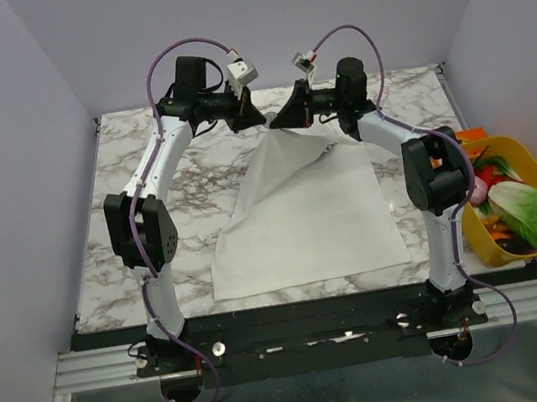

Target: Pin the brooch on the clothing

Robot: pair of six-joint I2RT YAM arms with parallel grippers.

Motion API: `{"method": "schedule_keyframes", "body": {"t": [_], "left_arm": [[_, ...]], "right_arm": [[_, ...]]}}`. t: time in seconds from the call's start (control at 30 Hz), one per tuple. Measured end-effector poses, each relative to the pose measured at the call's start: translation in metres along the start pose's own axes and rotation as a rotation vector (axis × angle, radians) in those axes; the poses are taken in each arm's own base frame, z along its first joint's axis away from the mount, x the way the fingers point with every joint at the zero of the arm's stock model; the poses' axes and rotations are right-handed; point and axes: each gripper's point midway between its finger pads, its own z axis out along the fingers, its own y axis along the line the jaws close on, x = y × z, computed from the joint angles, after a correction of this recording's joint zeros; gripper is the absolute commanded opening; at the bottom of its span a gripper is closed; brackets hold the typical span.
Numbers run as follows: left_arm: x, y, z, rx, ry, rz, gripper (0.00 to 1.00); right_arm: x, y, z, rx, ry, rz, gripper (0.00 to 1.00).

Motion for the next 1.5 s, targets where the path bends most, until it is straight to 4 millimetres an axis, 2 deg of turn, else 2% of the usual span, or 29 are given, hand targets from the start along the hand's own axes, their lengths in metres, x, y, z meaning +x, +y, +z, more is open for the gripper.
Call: {"method": "schedule_keyframes", "body": {"t": [0.27,0.7,1.07,1.5], "left_arm": [[0.004,0.004,0.001,-0.095,0.037,0.034,0.0],[-0.003,-0.005,-0.011,-0.228,-0.002,0.107,0.0],[0.003,-0.002,-0.011,-0.272,-0.081,0.041,0.0],[-0.005,0.002,-0.016,-0.272,-0.142,-0.014,0.0]], "right_arm": [[0.003,-0.007,0.001,0.066,0.018,0.055,0.01],[-0.008,0.001,0.004,0.113,0.006,0.077,0.01],[-0.003,-0.001,0.006,0.125,-0.01,0.103,0.01],[-0.013,0.002,0.007,0.115,-0.038,0.067,0.02]]}}
